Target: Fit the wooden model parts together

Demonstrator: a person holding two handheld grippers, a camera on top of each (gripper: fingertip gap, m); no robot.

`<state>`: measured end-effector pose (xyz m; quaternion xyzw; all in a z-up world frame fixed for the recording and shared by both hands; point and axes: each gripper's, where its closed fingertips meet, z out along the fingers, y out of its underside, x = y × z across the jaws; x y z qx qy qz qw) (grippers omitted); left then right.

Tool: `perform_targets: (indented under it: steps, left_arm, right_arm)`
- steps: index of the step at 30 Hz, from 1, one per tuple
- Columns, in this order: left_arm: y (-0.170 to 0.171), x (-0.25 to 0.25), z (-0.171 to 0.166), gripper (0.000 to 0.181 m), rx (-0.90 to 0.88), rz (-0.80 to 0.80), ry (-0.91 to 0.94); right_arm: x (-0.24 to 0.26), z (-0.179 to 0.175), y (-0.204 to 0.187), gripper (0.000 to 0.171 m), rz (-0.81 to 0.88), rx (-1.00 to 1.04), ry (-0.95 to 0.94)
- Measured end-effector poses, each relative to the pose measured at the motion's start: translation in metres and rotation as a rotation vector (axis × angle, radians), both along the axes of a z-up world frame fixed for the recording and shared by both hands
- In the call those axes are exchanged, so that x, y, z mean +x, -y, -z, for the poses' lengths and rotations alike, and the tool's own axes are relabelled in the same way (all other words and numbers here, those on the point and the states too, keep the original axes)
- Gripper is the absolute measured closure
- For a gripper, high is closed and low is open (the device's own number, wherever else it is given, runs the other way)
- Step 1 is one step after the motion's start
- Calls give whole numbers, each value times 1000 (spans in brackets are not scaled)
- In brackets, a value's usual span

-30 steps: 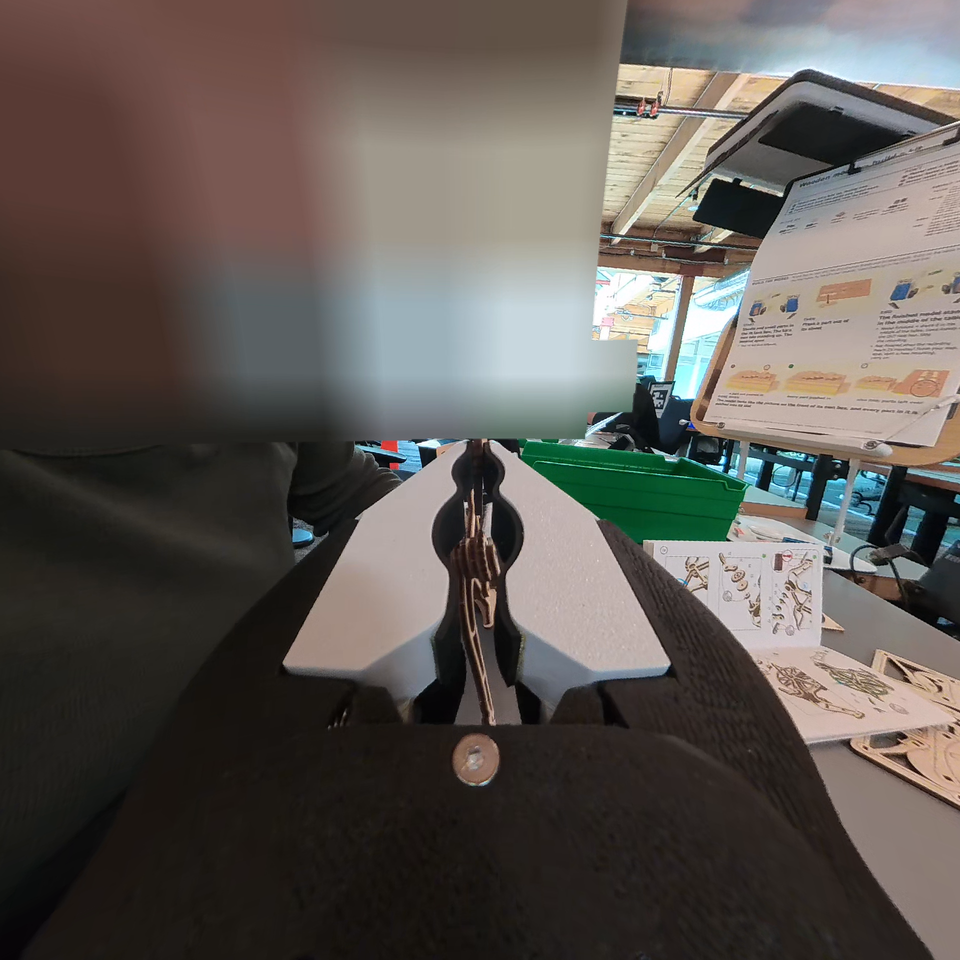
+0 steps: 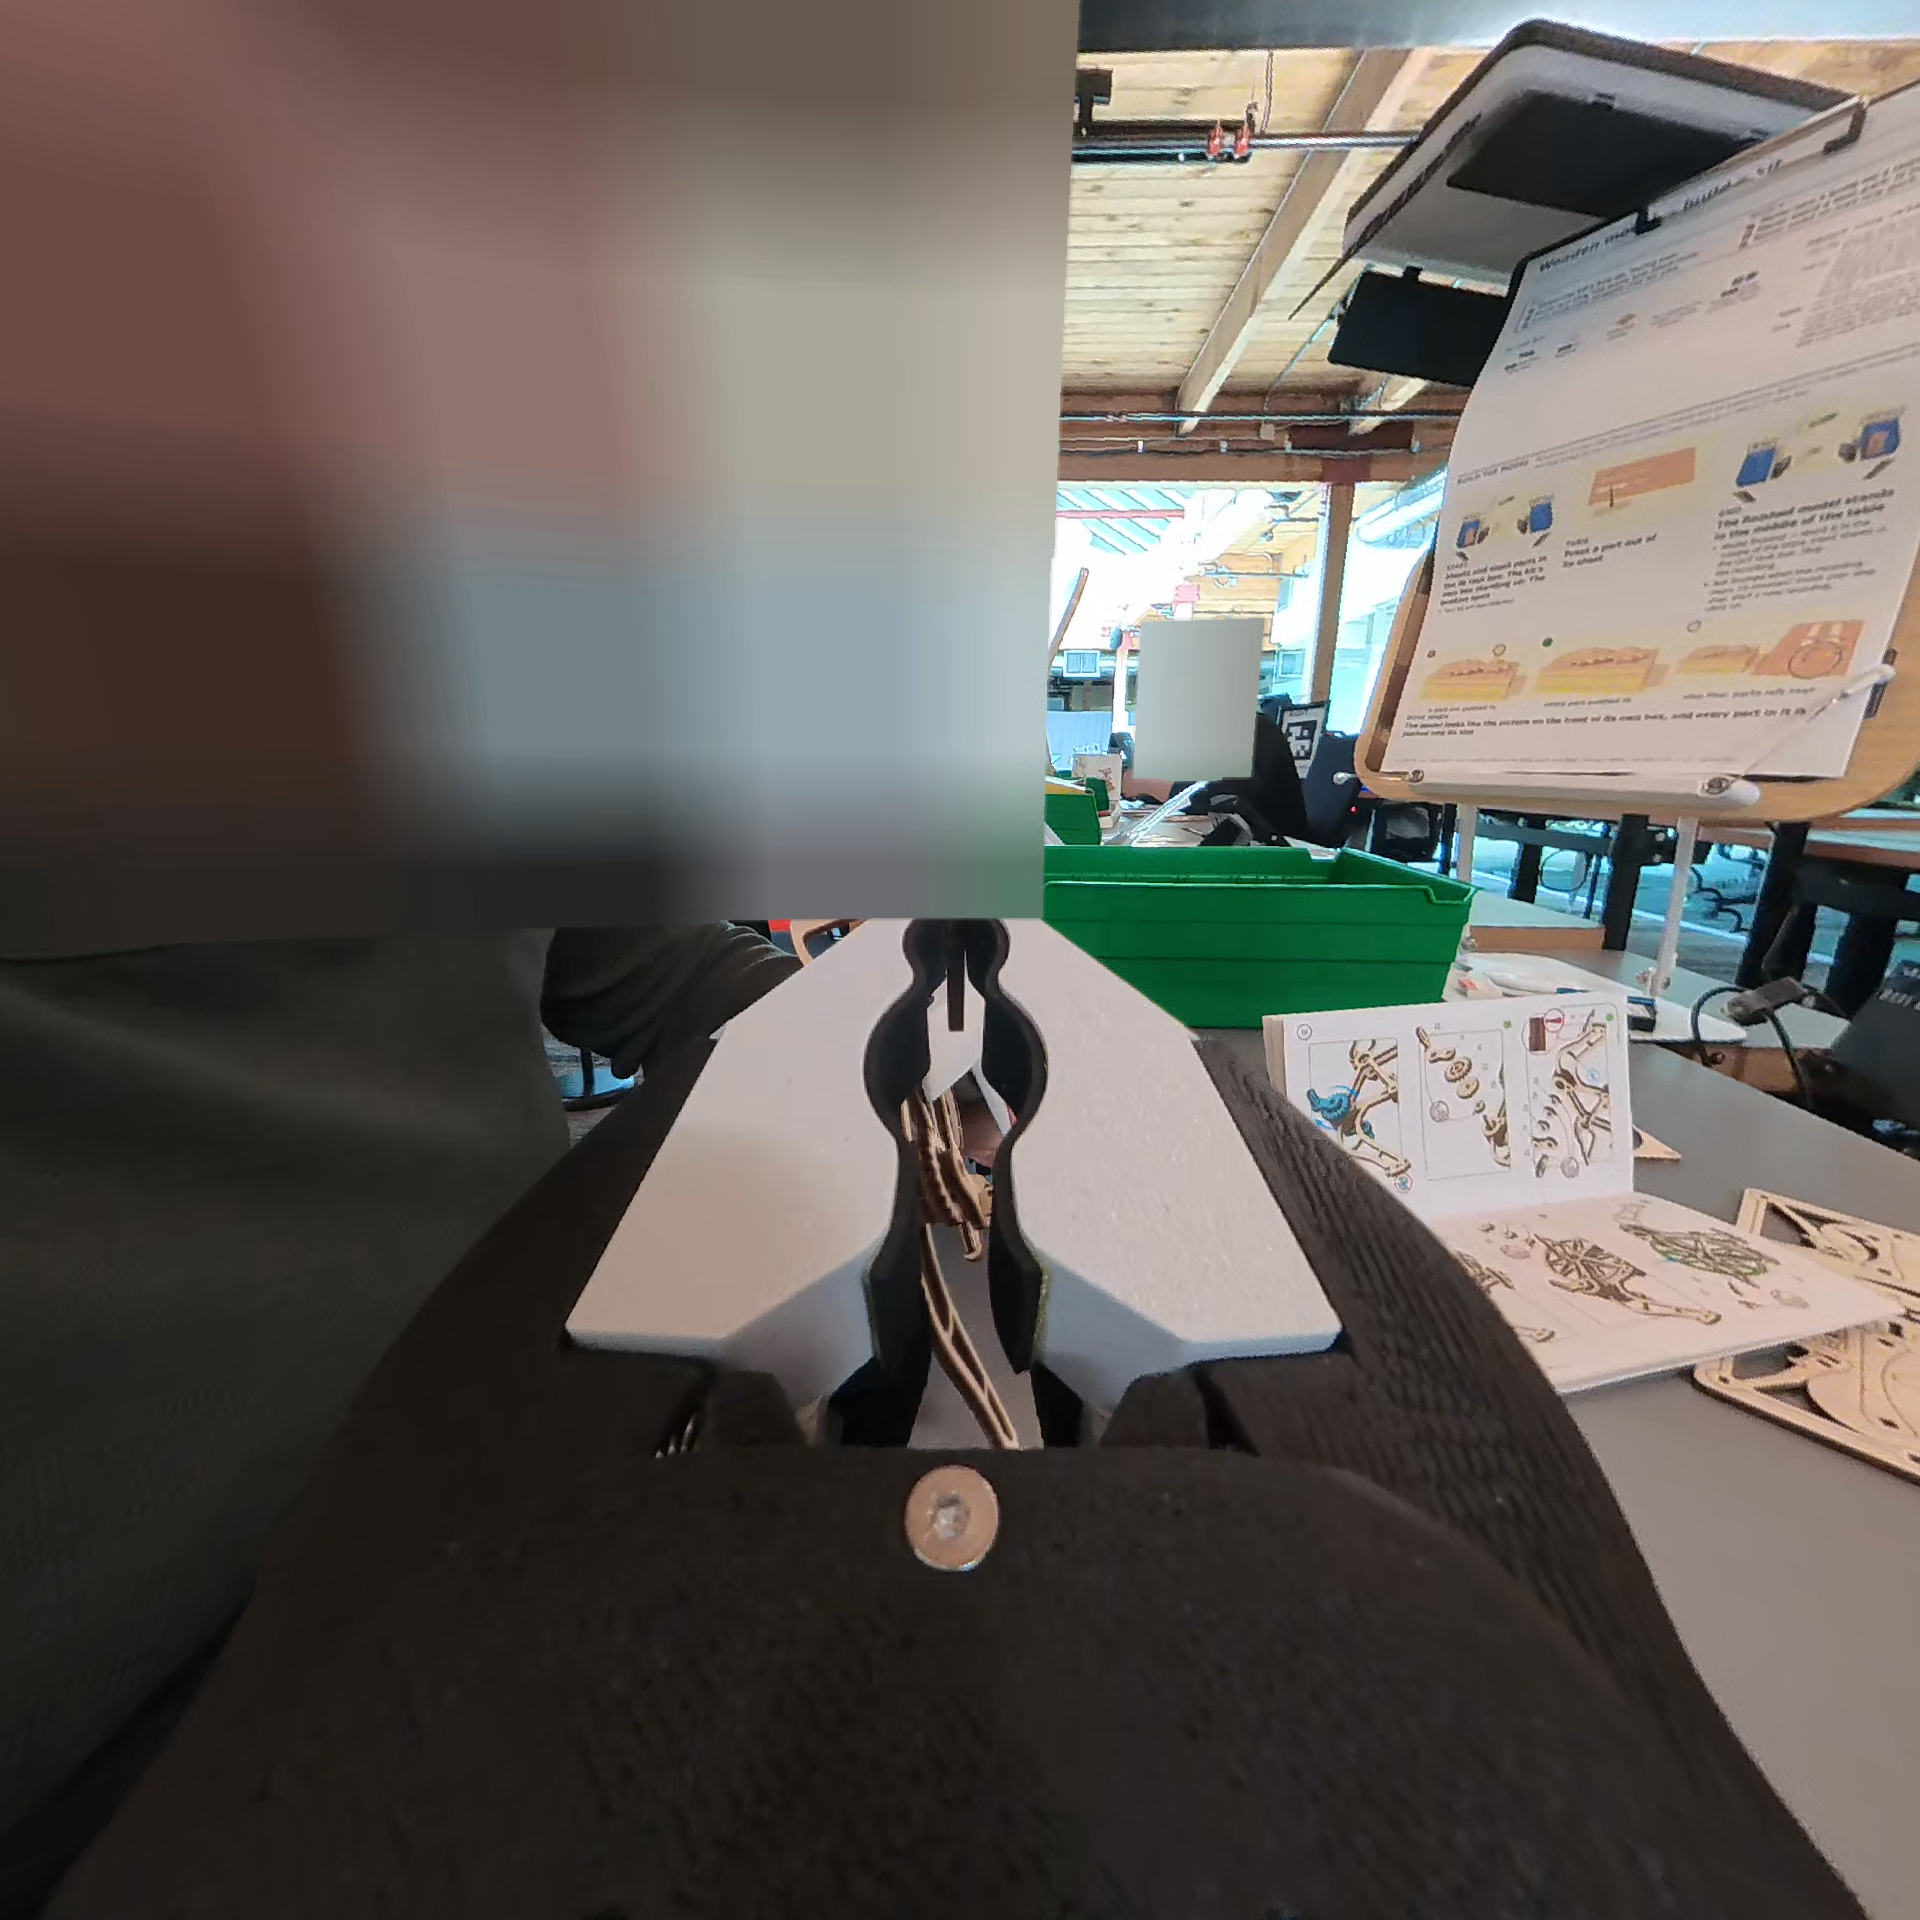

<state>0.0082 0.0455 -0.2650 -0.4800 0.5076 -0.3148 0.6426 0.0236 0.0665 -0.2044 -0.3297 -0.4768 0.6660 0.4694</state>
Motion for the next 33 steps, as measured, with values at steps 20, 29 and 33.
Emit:
perform_targets:
  steps: [20, 29, 33]
  left_arm:
    - [2, 1, 2, 175, -40, 22, -6]
    - [2, 1, 3, 175, -39, 23, -14]
    - [2, 1, 3, 175, -39, 23, -14]
  right_arm:
    - [-2, 4, -2, 171, -5, -12, 25]
    - [-3, 5, -2, 171, -7, -14, 27]
    - [-3, 5, -2, 171, -9, -15, 29]
